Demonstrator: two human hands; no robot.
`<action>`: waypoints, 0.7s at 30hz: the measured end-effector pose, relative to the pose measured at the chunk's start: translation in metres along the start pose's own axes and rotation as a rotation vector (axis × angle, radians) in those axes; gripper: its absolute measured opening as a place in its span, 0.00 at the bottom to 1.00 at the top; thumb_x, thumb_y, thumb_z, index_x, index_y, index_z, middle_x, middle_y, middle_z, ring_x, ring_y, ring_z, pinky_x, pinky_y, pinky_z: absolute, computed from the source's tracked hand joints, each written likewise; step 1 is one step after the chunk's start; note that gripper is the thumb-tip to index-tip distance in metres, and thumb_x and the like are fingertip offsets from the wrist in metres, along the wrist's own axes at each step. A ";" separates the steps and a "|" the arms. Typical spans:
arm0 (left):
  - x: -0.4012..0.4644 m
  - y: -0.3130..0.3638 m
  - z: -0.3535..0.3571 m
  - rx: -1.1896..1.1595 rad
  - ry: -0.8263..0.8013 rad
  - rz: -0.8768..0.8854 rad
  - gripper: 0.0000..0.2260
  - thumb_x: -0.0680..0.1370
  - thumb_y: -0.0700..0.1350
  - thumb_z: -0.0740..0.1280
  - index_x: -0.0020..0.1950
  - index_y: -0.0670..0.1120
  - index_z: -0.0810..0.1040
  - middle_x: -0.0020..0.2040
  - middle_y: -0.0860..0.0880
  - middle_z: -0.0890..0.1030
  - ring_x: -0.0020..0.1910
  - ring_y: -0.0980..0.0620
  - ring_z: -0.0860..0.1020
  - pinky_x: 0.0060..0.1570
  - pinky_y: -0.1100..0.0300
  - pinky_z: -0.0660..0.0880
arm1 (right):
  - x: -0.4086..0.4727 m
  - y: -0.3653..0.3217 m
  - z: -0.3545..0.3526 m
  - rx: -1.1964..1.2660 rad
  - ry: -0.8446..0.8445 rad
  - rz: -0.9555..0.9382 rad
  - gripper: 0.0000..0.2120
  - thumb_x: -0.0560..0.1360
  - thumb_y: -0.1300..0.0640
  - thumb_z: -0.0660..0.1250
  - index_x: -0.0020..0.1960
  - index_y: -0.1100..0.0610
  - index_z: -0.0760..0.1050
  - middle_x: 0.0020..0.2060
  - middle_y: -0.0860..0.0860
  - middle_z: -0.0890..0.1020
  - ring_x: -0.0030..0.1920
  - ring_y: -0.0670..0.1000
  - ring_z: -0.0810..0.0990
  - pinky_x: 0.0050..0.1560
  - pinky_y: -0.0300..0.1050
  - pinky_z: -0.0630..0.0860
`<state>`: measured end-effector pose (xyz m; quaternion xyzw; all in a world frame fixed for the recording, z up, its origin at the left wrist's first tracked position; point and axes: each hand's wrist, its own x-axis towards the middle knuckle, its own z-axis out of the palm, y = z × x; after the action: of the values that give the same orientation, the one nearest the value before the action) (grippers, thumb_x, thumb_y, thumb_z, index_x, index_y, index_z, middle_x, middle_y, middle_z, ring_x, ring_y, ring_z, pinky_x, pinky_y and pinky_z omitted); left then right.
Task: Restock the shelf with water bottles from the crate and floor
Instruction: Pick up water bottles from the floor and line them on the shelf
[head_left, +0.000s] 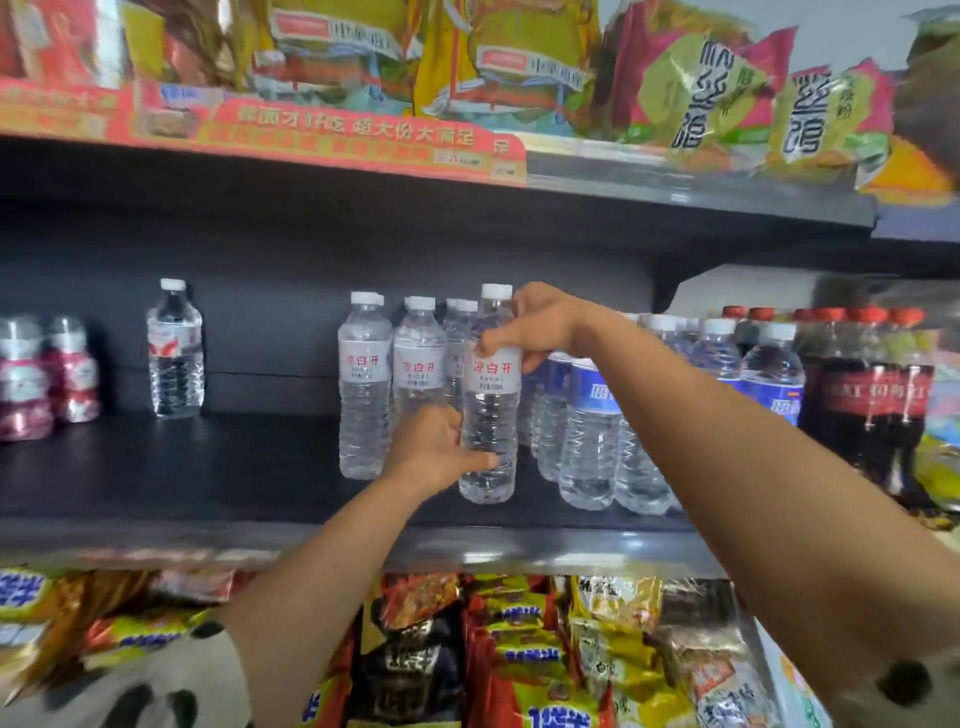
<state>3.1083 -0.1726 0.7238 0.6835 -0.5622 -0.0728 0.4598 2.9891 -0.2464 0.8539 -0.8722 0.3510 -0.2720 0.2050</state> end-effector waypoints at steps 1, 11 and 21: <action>0.004 -0.002 0.006 0.031 0.030 -0.002 0.15 0.66 0.46 0.80 0.37 0.48 0.72 0.44 0.42 0.82 0.45 0.45 0.81 0.52 0.48 0.78 | 0.009 0.007 0.003 0.005 -0.012 0.005 0.08 0.69 0.60 0.74 0.36 0.60 0.75 0.24 0.48 0.81 0.31 0.48 0.82 0.32 0.42 0.80; 0.031 -0.018 0.036 0.279 0.240 0.039 0.08 0.72 0.42 0.74 0.49 0.41 0.81 0.43 0.44 0.82 0.44 0.46 0.80 0.45 0.55 0.77 | 0.059 0.037 0.017 0.102 -0.039 0.018 0.14 0.70 0.59 0.74 0.44 0.56 0.68 0.39 0.53 0.82 0.39 0.49 0.83 0.43 0.44 0.82; 0.034 -0.023 0.037 0.414 0.288 0.092 0.08 0.75 0.43 0.71 0.50 0.41 0.77 0.45 0.43 0.81 0.46 0.43 0.80 0.48 0.50 0.77 | 0.075 0.032 0.029 0.123 -0.034 0.021 0.20 0.70 0.58 0.75 0.53 0.59 0.67 0.43 0.54 0.82 0.45 0.52 0.83 0.47 0.49 0.82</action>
<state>3.1137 -0.2230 0.7004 0.7402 -0.5242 0.1628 0.3884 3.0365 -0.3173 0.8386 -0.8588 0.3391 -0.2762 0.2669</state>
